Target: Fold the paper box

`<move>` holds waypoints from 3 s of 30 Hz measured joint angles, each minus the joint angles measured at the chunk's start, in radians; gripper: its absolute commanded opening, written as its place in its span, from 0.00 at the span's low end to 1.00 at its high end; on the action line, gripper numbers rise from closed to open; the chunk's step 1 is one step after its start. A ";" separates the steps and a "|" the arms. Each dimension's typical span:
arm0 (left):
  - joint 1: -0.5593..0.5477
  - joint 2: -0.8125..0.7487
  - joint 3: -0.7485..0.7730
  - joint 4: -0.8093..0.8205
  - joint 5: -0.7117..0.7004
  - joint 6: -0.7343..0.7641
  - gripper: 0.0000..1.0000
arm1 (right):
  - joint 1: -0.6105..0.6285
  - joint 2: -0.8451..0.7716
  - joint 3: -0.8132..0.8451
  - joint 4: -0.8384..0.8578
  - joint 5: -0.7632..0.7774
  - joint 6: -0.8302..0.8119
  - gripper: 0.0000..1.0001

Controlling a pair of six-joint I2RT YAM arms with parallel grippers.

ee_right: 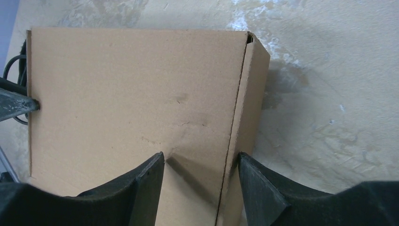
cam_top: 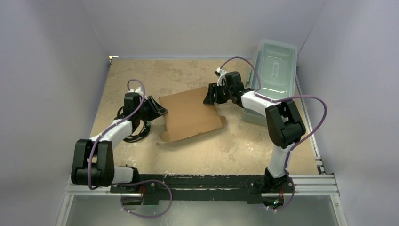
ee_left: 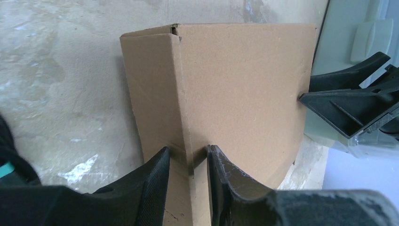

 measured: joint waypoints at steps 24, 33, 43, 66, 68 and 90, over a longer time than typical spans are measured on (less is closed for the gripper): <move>0.002 -0.375 0.024 -0.418 -0.293 0.071 0.39 | 0.146 0.222 0.272 -0.042 -0.028 0.034 0.58; 0.008 -0.411 0.024 -0.487 -0.383 0.069 0.70 | 0.199 0.228 0.283 -0.047 -0.021 0.035 0.69; 0.028 -0.491 0.024 -0.522 -0.439 0.055 0.91 | 0.241 0.220 0.298 -0.097 -0.040 -0.025 0.80; 0.048 -0.729 -0.070 -0.531 -0.518 0.003 0.99 | 0.215 0.137 0.241 -0.131 -0.041 -0.126 0.67; 0.055 -0.750 -0.100 -0.515 -0.506 -0.002 0.99 | 0.215 0.150 0.241 -0.121 -0.026 -0.112 0.63; 0.061 -0.864 -0.236 -0.492 -0.496 -0.165 1.00 | 0.183 0.202 0.245 -0.098 -0.027 -0.023 0.58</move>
